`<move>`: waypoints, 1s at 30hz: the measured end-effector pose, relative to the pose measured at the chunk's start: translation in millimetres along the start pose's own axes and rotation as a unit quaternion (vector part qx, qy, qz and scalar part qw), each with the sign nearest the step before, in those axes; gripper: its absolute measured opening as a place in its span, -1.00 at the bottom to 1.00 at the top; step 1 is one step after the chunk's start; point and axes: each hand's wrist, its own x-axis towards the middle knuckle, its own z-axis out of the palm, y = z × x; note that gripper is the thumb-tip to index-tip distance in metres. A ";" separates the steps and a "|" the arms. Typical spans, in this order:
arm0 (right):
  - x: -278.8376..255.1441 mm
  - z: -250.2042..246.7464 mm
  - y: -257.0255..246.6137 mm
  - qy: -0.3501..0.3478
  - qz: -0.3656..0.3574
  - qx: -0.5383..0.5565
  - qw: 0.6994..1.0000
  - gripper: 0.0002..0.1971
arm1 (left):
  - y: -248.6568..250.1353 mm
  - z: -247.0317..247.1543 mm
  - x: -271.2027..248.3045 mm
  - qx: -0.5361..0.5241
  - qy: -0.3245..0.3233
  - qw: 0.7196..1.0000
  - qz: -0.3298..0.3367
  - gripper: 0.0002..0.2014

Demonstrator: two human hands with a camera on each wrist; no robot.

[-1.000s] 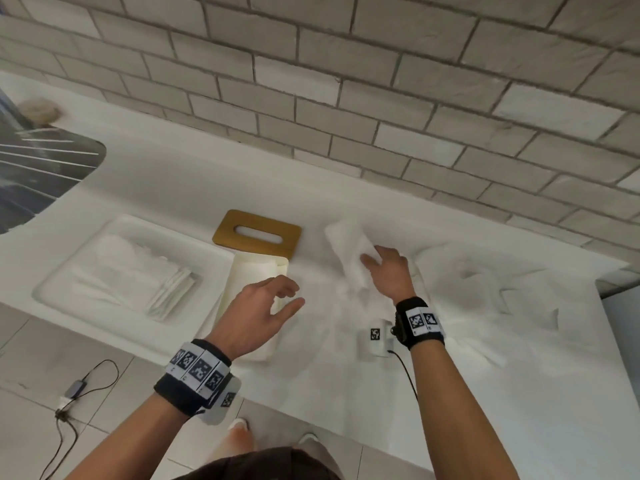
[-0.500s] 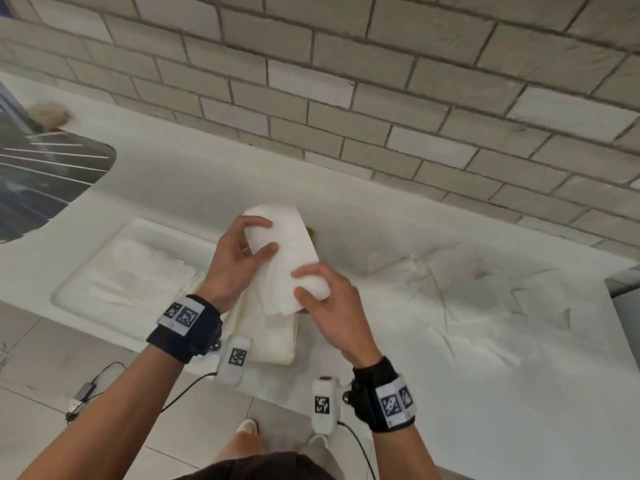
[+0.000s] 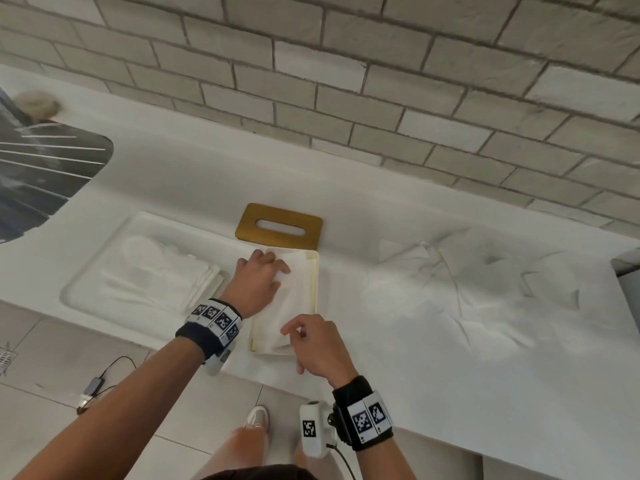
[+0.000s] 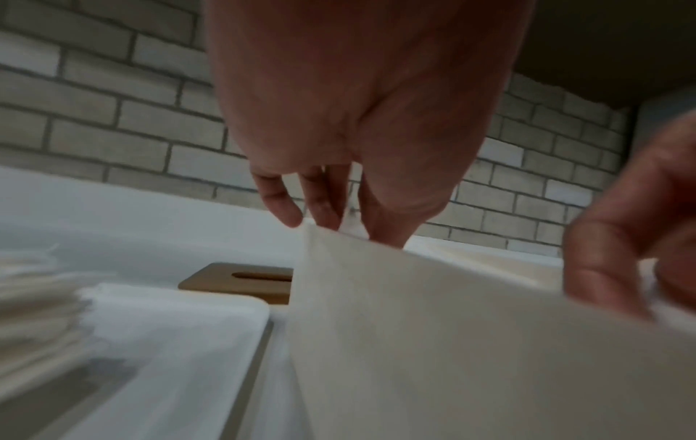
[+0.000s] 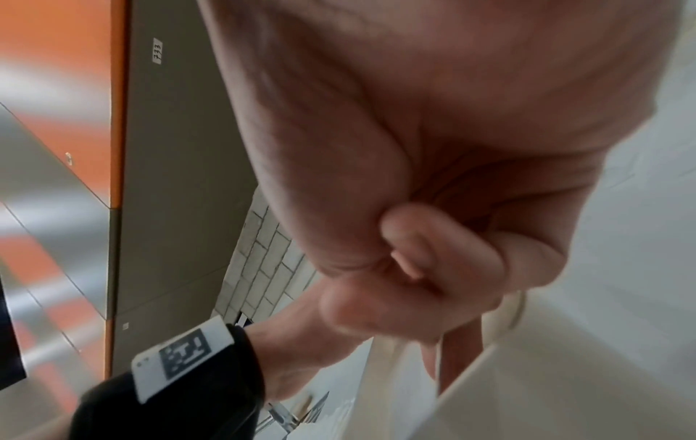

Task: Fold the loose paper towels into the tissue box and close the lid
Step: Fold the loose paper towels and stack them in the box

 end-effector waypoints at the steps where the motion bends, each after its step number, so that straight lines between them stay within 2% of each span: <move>1: -2.5 -3.4 -1.0 -0.009 -0.005 0.006 1.000 -0.77 | 4.2 0.2 -3.2 0.027 0.026 0.999 0.006 -0.59; 3: -10.5 -15.7 -3.0 -0.022 -0.029 0.048 0.998 -0.80 | 13.1 -0.5 -11.2 0.074 0.064 0.995 0.015 -0.46; 4: -14.9 -25.6 -2.9 -0.029 -0.041 0.072 0.996 -0.83 | 17.8 -0.5 -15.4 0.095 0.057 0.994 0.022 -0.38; 5: -19.0 -38.0 -2.6 -0.035 -0.049 0.091 0.994 -0.86 | 20.8 1.4 -19.3 0.120 0.028 0.992 0.031 -0.29; 7: -13.3 -66.0 11.8 -0.014 -0.053 0.084 0.995 -0.90 | 22.2 7.7 -23.3 0.161 -0.069 0.984 0.028 -0.09; 9: 6.9 -97.4 37.9 0.059 -0.051 0.003 0.997 -0.88 | 22.9 9.8 -25.5 0.171 -0.158 0.973 -0.003 0.05; 10: 21.6 -114.2 53.5 0.096 -0.050 -0.070 0.992 -0.83 | 24.3 9.7 -26.5 0.166 -0.171 0.971 -0.011 0.08; 11: 36.8 -131.4 67.5 0.113 -0.048 -0.143 0.982 -0.72 | 27.2 9.3 -27.5 0.160 -0.165 0.973 -0.015 0.07; 13: 69.8 -165.3 91.4 0.077 -0.034 -0.265 0.961 -0.39 | 37.2 7.3 -30.8 0.140 -0.115 0.983 -0.021 -0.03; 15: 101.6 -193.4 110.2 0.042 -0.033 -0.360 0.931 -0.08 | 49.9 4.9 -36.1 0.102 -0.021 0.994 -0.017 -0.21; 17: 125.7 -210.5 125.2 0.030 -0.035 -0.416 0.908 0.02 | 66.4 6.8 -40.6 0.052 0.082 0.995 0.006 -0.38; 19: 138.0 -216.8 137.0 0.026 -0.045 -0.423 0.905 -0.18 | 90.3 8.4 -43.9 -0.012 0.141 0.989 0.029 -0.52; 21: 141.8 -216.3 143.4 0.051 -0.078 -0.432 0.897 -0.55 | 115.6 7.2 -48.1 -0.087 0.159 0.982 0.047 -0.63; 22: 140.2 -216.5 145.2 0.063 -0.089 -0.431 0.896 -0.67 | 129.1 8.4 -49.8 -0.115 0.160 0.979 0.050 -0.66; 24: 136.1 -215.2 150.5 0.091 -0.095 -0.384 0.914 -0.67 | 151.4 15.1 -51.0 -0.158 0.153 0.974 0.046 -0.68; 26: 119.7 -216.8 147.1 0.134 -0.107 -0.264 0.949 -0.62 | 166.9 24.5 -46.7 -0.186 0.138 0.972 0.035 -0.63; 28: 94.7 -220.9 139.4 0.184 -0.158 -0.141 0.960 -0.71 | 179.3 33.3 -36.9 -0.212 0.116 0.970 0.016 -0.47; 30: 63.4 -222.3 128.6 0.207 -0.203 -0.045 0.956 -0.76 | 191.5 35.9 -24.8 -0.274 0.096 0.957 -0.019 -0.22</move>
